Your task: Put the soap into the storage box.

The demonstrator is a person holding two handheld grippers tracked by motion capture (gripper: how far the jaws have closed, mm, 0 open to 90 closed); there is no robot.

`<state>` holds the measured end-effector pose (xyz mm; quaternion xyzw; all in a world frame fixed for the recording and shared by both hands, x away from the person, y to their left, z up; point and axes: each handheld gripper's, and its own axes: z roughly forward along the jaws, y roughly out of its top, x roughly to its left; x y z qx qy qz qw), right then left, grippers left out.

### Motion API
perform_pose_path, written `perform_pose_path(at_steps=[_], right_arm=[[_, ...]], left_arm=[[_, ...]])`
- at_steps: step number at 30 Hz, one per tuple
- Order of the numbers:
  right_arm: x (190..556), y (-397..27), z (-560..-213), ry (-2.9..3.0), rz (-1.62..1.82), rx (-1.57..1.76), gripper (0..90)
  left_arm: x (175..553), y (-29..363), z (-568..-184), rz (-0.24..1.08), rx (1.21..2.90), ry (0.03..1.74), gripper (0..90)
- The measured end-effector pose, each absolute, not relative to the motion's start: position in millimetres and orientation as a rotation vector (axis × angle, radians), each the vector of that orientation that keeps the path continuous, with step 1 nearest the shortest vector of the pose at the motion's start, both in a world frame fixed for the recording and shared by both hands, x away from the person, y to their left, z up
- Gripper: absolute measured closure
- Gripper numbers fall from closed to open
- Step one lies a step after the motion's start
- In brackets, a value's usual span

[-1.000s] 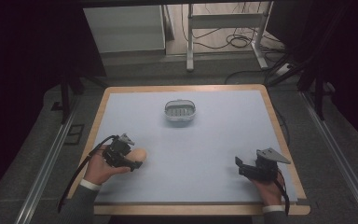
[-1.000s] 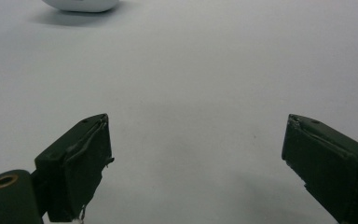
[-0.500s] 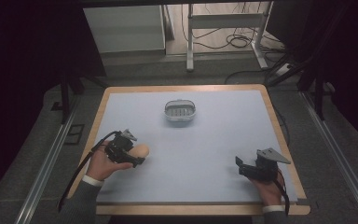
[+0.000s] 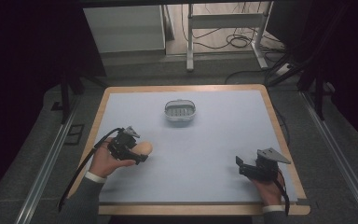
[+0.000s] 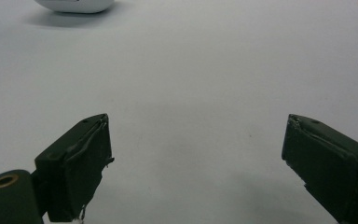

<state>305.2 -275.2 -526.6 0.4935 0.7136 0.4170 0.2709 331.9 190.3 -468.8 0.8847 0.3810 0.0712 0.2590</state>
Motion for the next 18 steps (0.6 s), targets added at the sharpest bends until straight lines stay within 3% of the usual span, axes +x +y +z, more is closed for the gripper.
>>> perform_pose_path(at_steps=[18], right_arm=[[305.2, -274.7, -526.6, 1.925, 1.12, 1.329, 8.4]], left_arm=[[340.1, 188.5, -468.9, 0.191, 2.403, 1.038, 32.4]])
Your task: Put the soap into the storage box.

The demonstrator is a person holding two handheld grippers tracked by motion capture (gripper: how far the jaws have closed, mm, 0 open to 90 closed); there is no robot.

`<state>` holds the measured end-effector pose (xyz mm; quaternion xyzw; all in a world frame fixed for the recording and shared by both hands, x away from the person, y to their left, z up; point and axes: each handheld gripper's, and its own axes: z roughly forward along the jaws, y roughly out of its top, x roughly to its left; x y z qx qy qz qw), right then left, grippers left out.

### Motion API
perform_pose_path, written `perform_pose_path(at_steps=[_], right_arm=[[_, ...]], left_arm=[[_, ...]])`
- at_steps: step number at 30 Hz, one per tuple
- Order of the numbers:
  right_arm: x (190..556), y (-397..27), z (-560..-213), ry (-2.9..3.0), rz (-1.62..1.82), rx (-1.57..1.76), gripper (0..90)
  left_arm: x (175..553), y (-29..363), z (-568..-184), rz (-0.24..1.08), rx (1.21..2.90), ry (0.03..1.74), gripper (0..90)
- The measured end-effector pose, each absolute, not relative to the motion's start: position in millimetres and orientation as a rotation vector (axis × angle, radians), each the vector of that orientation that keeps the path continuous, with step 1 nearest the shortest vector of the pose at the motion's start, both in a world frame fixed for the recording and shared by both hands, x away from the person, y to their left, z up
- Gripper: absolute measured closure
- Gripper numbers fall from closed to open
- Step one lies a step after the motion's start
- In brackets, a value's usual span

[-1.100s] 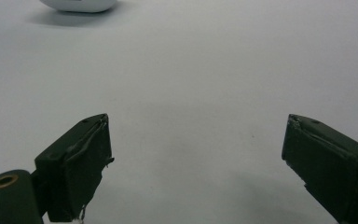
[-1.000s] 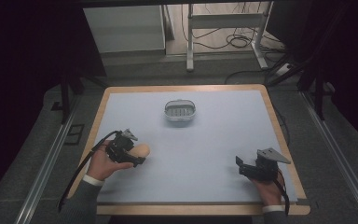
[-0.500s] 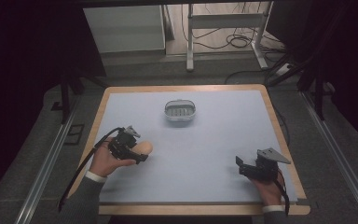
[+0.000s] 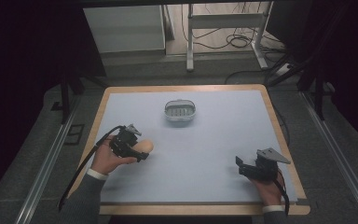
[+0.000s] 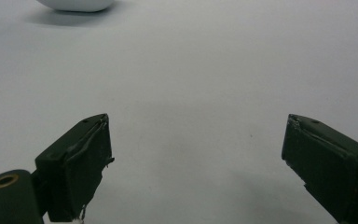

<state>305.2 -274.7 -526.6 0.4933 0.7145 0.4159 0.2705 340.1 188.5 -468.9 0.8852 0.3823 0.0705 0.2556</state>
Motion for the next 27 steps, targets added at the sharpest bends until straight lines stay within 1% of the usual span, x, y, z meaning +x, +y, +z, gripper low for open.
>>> perform_pose_path(at_steps=[27], right_arm=[[305.7, -274.6, -526.8, 1.922, 1.115, 1.335, 8.4]], left_arm=[[350.8, 185.8, -465.8, 0.194, 2.406, 1.043, 32.4]])
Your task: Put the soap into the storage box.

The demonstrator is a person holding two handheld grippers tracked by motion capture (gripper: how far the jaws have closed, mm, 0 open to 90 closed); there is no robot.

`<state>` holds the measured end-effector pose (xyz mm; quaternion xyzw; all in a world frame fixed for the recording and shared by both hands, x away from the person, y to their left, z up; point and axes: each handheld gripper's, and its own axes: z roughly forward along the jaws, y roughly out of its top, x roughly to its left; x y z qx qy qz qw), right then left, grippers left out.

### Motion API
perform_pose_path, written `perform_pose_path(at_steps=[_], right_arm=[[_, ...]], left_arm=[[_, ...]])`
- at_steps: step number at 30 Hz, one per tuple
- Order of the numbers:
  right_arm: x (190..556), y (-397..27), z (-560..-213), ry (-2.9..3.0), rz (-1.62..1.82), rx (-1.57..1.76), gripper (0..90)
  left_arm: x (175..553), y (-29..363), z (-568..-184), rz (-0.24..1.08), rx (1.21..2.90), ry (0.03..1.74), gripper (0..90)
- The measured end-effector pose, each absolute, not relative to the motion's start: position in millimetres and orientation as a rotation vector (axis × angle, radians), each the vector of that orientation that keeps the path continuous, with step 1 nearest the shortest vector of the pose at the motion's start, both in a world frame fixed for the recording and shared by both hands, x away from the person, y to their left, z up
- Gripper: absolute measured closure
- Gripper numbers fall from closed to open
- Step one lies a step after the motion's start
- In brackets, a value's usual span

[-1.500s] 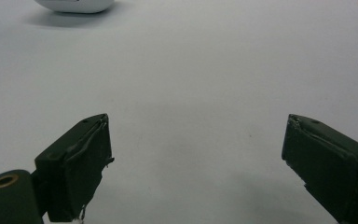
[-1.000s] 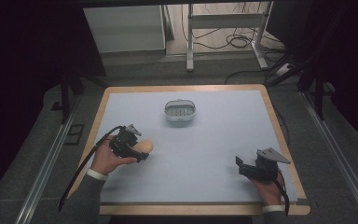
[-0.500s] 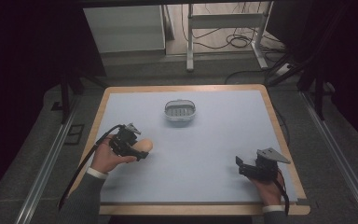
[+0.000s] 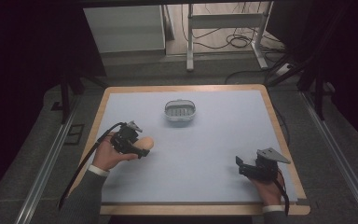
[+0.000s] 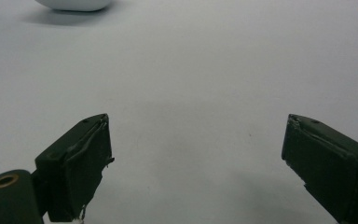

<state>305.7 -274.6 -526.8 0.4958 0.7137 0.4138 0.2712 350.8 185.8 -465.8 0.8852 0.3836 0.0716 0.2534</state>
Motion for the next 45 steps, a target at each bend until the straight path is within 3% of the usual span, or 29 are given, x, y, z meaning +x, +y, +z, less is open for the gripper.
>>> perform_pose_path(at_steps=[45], right_arm=[[306.2, -274.8, -526.9, 1.927, 1.111, 1.337, 8.4]], left_arm=[[379.8, 174.6, -462.6, 0.196, 2.409, 1.044, 32.5]])
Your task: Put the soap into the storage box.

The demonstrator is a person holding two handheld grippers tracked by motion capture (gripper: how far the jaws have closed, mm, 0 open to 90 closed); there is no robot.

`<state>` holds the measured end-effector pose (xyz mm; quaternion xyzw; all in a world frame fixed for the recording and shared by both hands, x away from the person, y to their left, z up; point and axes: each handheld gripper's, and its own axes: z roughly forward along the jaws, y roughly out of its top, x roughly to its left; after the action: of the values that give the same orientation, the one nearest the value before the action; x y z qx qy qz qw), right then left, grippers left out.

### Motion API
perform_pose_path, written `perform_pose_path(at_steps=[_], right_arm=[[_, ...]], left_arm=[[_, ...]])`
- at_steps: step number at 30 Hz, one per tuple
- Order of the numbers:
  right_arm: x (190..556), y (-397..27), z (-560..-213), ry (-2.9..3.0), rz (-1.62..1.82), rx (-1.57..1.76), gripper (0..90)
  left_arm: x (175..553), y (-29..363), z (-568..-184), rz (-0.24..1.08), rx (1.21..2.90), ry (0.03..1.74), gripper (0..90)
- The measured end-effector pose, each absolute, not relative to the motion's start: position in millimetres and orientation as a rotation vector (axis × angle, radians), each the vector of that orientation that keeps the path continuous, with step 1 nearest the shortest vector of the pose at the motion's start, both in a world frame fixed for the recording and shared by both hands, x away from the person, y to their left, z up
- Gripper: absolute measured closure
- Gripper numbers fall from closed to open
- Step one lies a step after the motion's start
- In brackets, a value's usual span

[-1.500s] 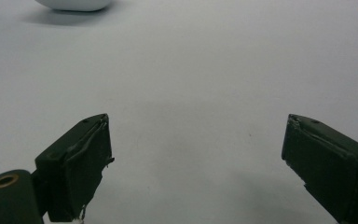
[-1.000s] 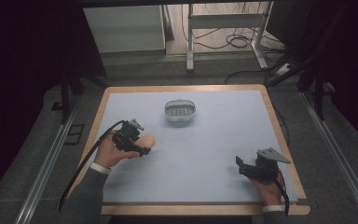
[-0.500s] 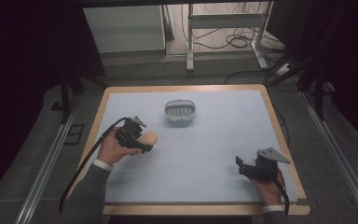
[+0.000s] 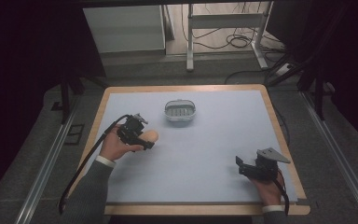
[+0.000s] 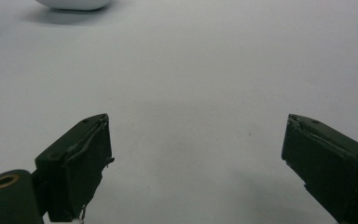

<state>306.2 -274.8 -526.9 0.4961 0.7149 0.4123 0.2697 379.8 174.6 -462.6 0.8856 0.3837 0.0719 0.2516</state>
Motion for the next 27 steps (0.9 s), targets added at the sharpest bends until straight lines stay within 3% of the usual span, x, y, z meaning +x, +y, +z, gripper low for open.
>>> perform_pose_path(at_steps=[27], right_arm=[[306.1, -274.4, -527.0, 1.928, 1.111, 1.332, 8.4]], left_arm=[[399.7, 174.4, -465.8, 0.177, 2.392, 1.075, 32.5]])
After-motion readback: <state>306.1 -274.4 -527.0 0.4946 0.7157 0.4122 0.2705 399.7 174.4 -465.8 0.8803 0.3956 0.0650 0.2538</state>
